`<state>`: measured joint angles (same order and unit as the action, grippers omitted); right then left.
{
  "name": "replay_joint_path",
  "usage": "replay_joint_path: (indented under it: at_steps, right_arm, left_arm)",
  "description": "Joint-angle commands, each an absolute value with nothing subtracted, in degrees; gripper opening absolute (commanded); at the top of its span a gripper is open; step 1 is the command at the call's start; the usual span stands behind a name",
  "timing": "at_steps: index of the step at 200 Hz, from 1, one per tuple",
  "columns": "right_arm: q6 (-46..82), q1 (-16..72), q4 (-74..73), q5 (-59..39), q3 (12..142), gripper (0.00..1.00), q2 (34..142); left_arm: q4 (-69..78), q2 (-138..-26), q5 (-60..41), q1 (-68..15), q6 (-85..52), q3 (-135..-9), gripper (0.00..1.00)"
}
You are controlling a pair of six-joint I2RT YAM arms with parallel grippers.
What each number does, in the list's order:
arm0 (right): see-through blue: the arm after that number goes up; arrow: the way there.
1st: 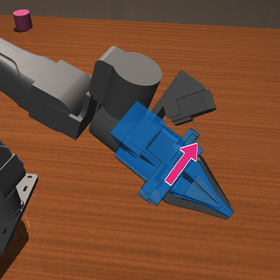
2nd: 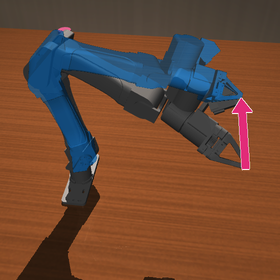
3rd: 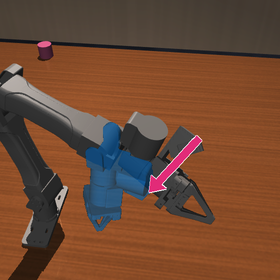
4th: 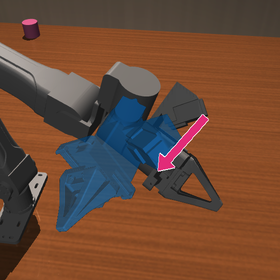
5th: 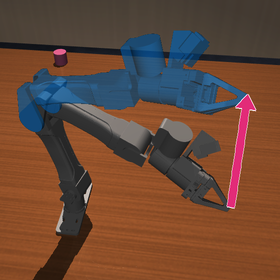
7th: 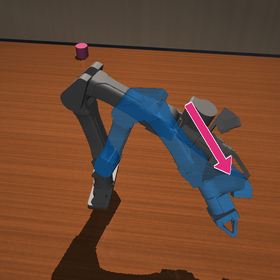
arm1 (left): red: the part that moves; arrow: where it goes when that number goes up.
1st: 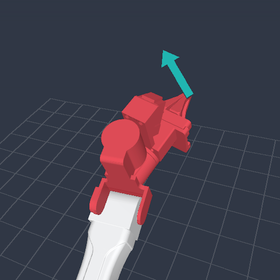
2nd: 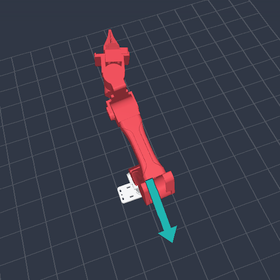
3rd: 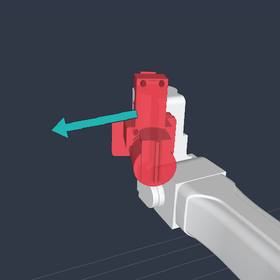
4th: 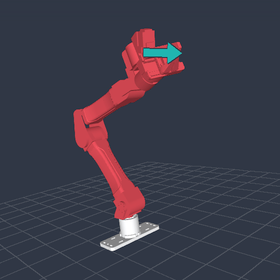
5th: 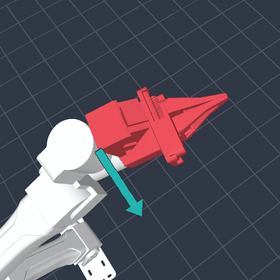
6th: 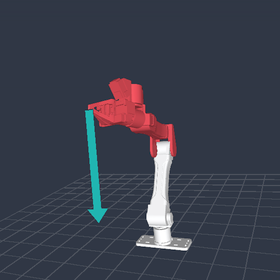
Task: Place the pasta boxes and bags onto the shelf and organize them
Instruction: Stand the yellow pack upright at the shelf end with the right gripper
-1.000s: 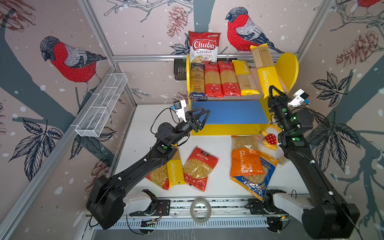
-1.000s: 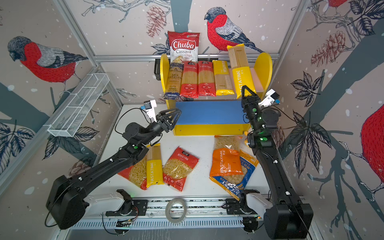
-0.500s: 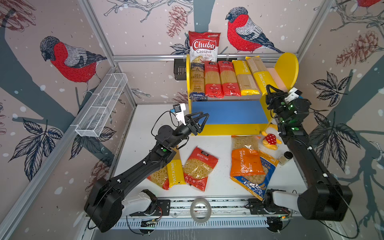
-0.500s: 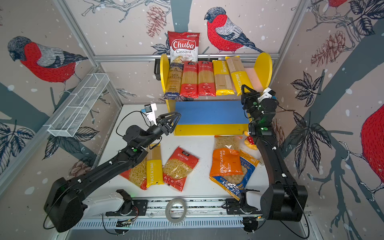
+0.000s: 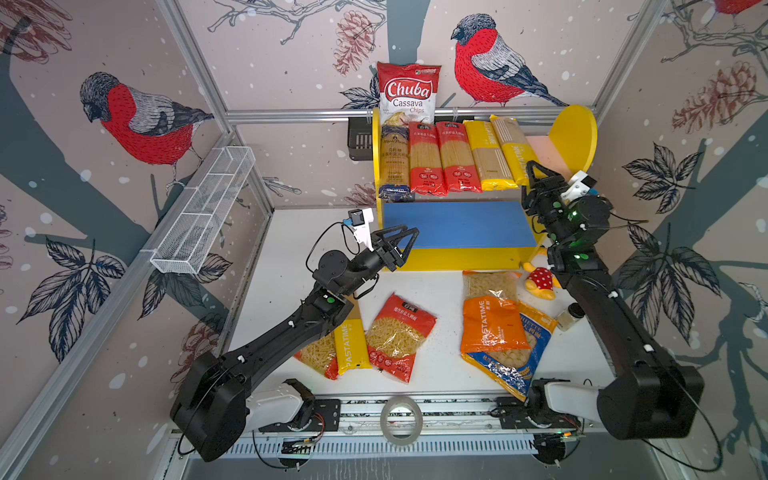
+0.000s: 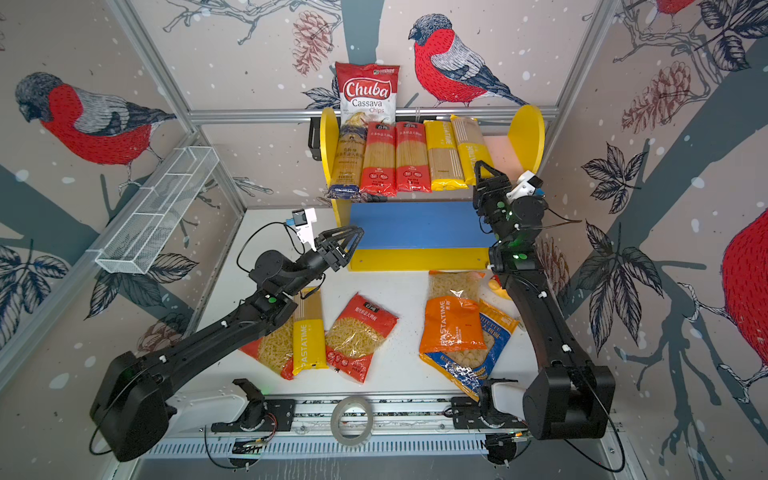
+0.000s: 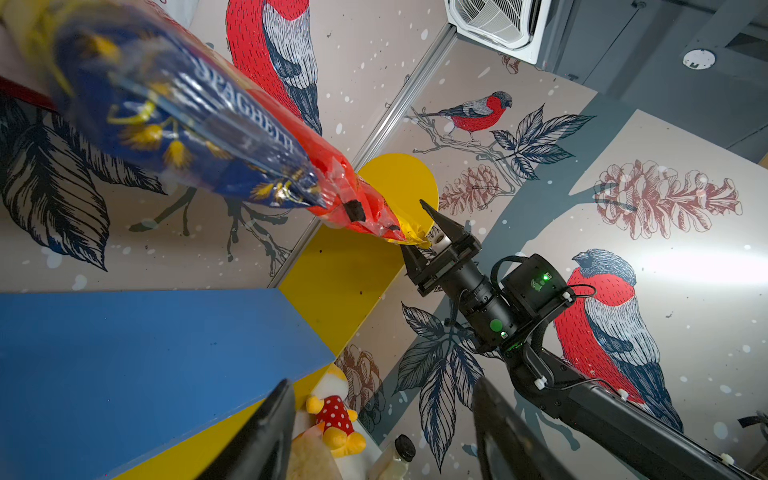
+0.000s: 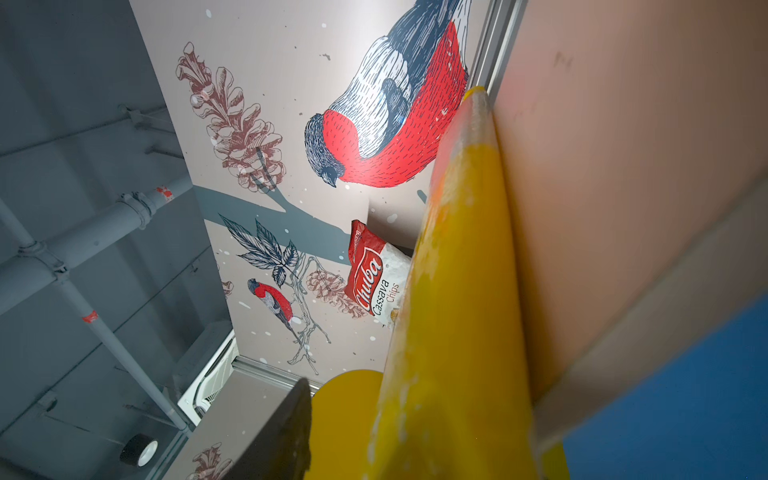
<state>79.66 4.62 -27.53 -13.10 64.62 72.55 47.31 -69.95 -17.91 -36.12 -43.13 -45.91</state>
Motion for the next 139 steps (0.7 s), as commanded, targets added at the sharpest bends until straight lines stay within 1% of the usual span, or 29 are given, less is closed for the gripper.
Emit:
replay_joint_path:
  at_steps: [1, 33, 66, 85, 139]
  right_arm:
    - [78.7, 4.7, -30.5, -13.0, 64.1, 0.55, 72.1]
    - [78.4, 4.1, -29.7, -13.3, 63.2, 0.58, 70.1]
    - [78.0, 4.0, -28.9, -14.6, 61.5, 0.68, 68.6]
    - [77.3, 4.1, -28.0, -13.6, 59.4, 0.73, 66.8]
    - [73.9, 5.6, -25.2, -14.0, 56.1, 0.75, 62.6]
  left_arm:
    - [49.0, -69.7, -18.0, -36.2, -42.6, -45.7, 0.67]
    - [47.4, -68.5, -17.1, -36.2, -41.2, -45.0, 0.67]
    - [45.1, -66.9, -16.0, -36.2, -39.8, -44.2, 0.67]
    - [44.2, -66.2, -15.4, -36.2, -39.2, -43.5, 0.67]
    - [41.1, -65.1, -14.7, -36.2, -37.2, -43.2, 0.67]
